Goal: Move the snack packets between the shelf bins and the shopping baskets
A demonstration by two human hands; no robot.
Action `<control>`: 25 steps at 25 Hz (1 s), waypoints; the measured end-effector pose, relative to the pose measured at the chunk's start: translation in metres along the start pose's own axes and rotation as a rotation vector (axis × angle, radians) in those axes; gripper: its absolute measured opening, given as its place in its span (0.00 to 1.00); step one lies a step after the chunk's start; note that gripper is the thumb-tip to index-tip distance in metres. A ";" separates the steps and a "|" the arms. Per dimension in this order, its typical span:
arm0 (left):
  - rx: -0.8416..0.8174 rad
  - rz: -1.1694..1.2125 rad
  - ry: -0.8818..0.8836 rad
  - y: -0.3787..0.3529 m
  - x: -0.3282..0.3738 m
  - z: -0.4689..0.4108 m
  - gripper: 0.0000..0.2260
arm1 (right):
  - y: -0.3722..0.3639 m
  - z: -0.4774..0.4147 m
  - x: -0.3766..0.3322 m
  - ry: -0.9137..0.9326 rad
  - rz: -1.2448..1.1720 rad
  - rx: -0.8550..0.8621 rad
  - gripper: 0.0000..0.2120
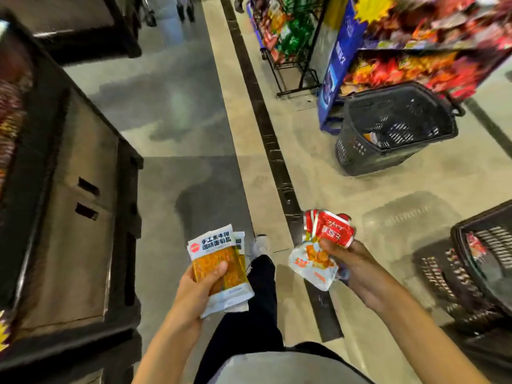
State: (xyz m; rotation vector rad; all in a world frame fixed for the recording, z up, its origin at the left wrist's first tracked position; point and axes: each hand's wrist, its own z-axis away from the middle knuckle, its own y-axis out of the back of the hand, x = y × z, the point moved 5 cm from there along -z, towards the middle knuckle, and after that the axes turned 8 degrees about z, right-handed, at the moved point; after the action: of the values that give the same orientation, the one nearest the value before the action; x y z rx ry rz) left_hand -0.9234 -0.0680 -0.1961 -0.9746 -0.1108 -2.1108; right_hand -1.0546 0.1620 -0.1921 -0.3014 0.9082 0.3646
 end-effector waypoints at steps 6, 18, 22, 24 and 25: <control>-0.174 -0.177 0.053 -0.137 0.101 -0.130 0.24 | 0.059 -0.098 -0.082 -0.023 -0.138 0.149 0.27; -0.457 -0.523 0.131 -0.464 0.173 -0.327 0.10 | 0.234 -0.235 -0.157 -0.009 -0.483 0.554 0.19; -0.441 -0.561 0.180 -0.546 0.175 -0.370 0.12 | 0.313 -0.296 -0.218 -0.010 -0.469 0.558 0.27; -0.432 -0.599 0.198 -0.584 0.182 -0.392 0.13 | 0.348 -0.324 -0.241 -0.027 -0.474 0.563 0.19; -0.428 -0.614 0.219 -0.599 0.185 -0.400 0.13 | 0.361 -0.335 -0.249 -0.018 -0.483 0.563 0.18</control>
State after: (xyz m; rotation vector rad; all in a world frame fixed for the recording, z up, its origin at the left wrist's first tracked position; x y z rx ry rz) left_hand -1.6528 0.0748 -0.2125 -1.0289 0.1851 -2.8750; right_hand -1.5868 0.3061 -0.2215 0.0095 0.8524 -0.3342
